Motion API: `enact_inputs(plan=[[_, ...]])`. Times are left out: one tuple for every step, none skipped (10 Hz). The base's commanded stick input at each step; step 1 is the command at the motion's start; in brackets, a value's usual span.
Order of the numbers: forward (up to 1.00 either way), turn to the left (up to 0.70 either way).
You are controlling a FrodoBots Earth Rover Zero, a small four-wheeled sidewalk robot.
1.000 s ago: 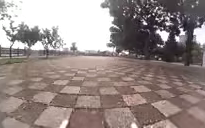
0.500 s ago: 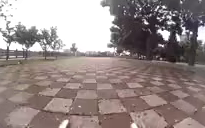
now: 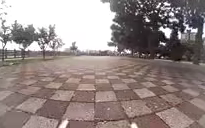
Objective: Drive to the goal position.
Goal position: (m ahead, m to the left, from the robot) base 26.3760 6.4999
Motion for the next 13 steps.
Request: enact_inputs(plan=[[1.0, 0.0], [1.0, 0.0], [1.0, 0.0], [1.0, 0.0], [1.0, 0.0], [1.0, 0.0], [1.0, 0.0], [1.0, 0.0], [1.0, 0.0], [1.0, 0.0], [1.0, 0.0], [1.0, 0.0], [1.0, 0.0]])
